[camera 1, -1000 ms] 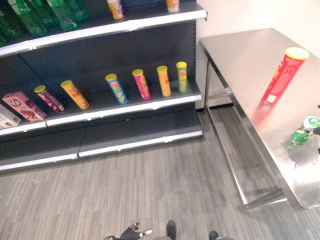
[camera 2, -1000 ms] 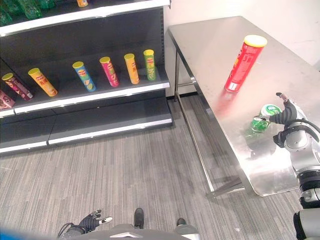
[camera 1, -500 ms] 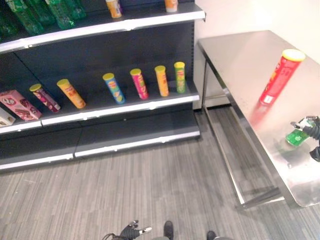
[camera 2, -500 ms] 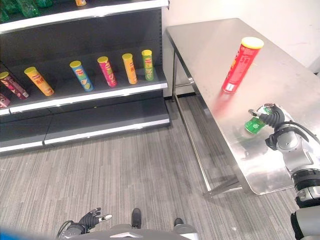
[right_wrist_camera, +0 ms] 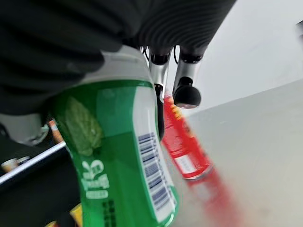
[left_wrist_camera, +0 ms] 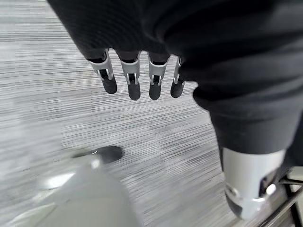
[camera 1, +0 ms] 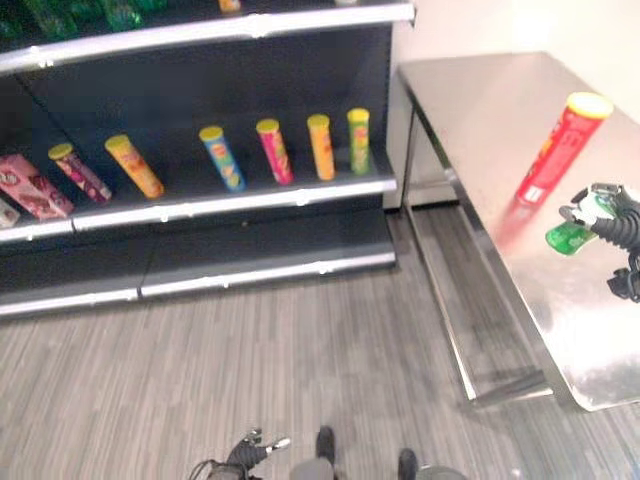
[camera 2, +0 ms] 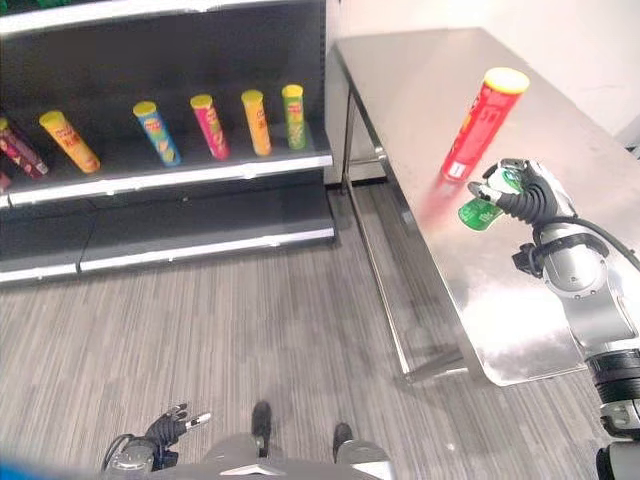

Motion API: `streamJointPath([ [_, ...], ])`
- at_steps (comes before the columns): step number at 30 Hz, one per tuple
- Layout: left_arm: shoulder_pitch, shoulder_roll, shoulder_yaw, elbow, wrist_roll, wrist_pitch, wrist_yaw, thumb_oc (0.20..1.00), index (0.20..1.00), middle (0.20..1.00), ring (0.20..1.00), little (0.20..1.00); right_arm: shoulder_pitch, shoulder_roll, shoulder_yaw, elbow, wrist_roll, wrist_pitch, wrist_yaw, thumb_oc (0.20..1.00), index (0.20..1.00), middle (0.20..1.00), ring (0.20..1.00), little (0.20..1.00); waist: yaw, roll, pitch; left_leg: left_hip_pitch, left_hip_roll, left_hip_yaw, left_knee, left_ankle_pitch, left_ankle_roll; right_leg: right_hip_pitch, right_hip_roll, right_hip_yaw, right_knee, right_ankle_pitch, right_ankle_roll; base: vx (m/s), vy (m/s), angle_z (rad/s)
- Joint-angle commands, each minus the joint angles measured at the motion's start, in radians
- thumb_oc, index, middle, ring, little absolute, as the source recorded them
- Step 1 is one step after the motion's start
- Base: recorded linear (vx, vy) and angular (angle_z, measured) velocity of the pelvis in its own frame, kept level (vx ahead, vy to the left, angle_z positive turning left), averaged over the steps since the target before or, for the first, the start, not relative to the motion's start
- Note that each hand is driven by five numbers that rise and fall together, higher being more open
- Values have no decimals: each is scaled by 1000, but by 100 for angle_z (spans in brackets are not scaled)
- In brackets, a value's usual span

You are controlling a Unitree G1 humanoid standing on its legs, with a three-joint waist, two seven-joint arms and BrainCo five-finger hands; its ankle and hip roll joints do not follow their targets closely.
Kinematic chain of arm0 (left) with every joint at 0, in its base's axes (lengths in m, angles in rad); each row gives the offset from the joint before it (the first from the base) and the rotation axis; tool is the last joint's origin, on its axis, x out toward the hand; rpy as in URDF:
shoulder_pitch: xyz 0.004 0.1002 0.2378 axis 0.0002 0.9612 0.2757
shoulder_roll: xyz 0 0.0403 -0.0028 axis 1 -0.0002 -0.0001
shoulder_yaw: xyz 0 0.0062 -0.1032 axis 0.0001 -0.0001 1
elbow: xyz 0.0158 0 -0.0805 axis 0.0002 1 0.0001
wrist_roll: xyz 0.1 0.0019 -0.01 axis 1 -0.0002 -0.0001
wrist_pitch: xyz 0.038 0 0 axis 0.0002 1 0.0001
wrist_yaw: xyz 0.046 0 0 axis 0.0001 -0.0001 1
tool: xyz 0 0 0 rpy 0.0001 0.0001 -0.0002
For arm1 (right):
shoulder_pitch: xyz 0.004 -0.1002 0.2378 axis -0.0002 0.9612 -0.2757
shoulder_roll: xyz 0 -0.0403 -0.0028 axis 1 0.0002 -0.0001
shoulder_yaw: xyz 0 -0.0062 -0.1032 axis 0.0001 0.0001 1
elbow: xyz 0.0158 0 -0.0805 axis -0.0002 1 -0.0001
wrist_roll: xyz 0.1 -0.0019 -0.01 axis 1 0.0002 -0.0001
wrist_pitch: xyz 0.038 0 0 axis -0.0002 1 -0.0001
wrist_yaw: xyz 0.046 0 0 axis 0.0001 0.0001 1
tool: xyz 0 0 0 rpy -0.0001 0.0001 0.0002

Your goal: Put the goods on the table back onto the shelves and tidy them up.

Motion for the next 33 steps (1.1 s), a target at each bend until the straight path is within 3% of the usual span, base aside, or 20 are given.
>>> streamJointPath([
  [1,0,35,-34,-22,-45,-12,1,1000,1000,1000,1000,1000,12,-58,-88,-91,-15,-42,-20,200,200,200,200,200,52,-50,-6,-25,95,130,18,-115,33,57,-25,7,-1,-142,70,187,106,47],
  [4,3,38,-30,-16,-24,-12,1,1000,1000,1000,1000,1000,35,-57,-118,-100,-26,-40,-39,200,200,200,200,200,66,-42,-19,-88,110,189,-150,-57,21,68,-27,-6,-1,-175,88,188,97,46],
  [6,21,41,-20,-2,-10,-10,-4,1000,1000,1000,1000,1000,43,-52,-126,-97,-50,-35,-42,200,200,200,200,200,74,-32,-40,-88,112,226,-201,-60,22,87,-27,-5,-1,-192,107,278,171,28],
  [8,30,32,-12,7,-2,-8,5,1000,1000,1000,1000,1000,60,-21,-140,-127,-83,-22,-38,200,200,200,200,200,78,-24,-60,-57,103,208,-197,-9,23,121,-45,14,-1,-203,118,428,332,-9],
  [13,18,50,-6,-1,-4,-10,18,1000,1000,1000,1000,1000,34,20,-110,-124,-114,-5,-43,200,200,200,200,200,91,-54,-85,-14,44,226,-179,-52,75,125,-136,35,44,-192,161,261,254,-31],
  [14,8,57,-16,-12,2,-10,22,1000,1000,1000,1000,1000,29,26,-100,-121,-123,-2,-46,200,200,200,200,200,91,-63,-95,2,16,233,-173,-78,97,104,-170,38,104,-172,184,160,179,-10],
  [16,-2,61,-25,-26,7,-11,23,1000,1000,1000,1000,1000,26,28,-96,-120,-133,-1,-49,200,200,200,200,200,91,-68,-99,14,-7,239,-168,-100,112,76,-187,45,166,-165,193,186,242,5],
  [17,-12,64,-37,-41,15,-10,26,1000,1000,1000,1000,1000,29,28,-93,-125,-140,-3,-52,200,200,200,200,200,87,-74,-98,23,-33,243,-161,-121,128,55,-205,53,238,-130,208,206,368,27],
  [18,-26,68,-49,-54,27,-9,36,1000,1000,1000,1000,1000,16,31,-82,-137,-150,-1,-51,200,200,200,200,200,77,-68,-84,57,-62,243,-156,-153,154,-15,-232,64,375,-56,207,176,347,28],
  [19,-35,71,-54,-53,34,-6,39,1000,1000,1000,1000,1000,12,34,-81,-141,-150,1,-53,200,200,200,200,200,68,-63,-77,74,-74,243,-157,-166,164,-40,-240,63,428,-6,202,147,308,24],
  [20,-44,80,-62,-57,46,-5,44,1000,1000,1000,1000,1000,7,39,-77,-145,-149,-1,-56,200,200,200,200,200,60,-56,-66,96,-79,242,-163,-179,171,-79,-237,70,479,23,194,132,201,18],
  [23,-50,87,-66,-64,48,-5,39,1000,1000,1000,1000,1000,23,28,-83,-158,-151,-1,-46,200,200,200,200,200,38,-33,-39,137,-75,217,-180,-190,175,-181,-181,91,529,-32,164,145,91,22],
  [24,-57,87,-66,-58,48,-9,37,1000,1000,1000,1000,1000,33,19,-94,-174,-141,-5,-38,200,200,200,200,200,15,-23,-23,168,-79,209,-186,-211,170,-212,-154,67,444,-91,156,231,78,25],
  [26,-62,84,-69,-50,55,-11,35,1000,1000,1000,1000,1000,35,13,-103,-175,-134,-9,-39,200,200,200,200,200,3,-17,-14,187,-76,200,-189,-216,169,-235,-125,57,393,-84,149,215,12,11],
  [29,-74,74,-78,-23,86,-10,34,1000,1000,1000,1000,1000,41,-2,-120,-180,-119,-18,-42,200,200,200,200,200,-38,-36,-1,256,-109,155,-201,-259,169,-323,-55,100,185,-11,169,310,-25,3],
  [33,-73,59,-72,-16,99,-18,24,1000,1000,1000,1000,1000,89,-40,-166,-212,-129,-23,-45,200,200,200,200,200,-74,-53,4,340,-127,103,-200,-318,158,-363,-33,89,14,84,204,350,-30,47],
])
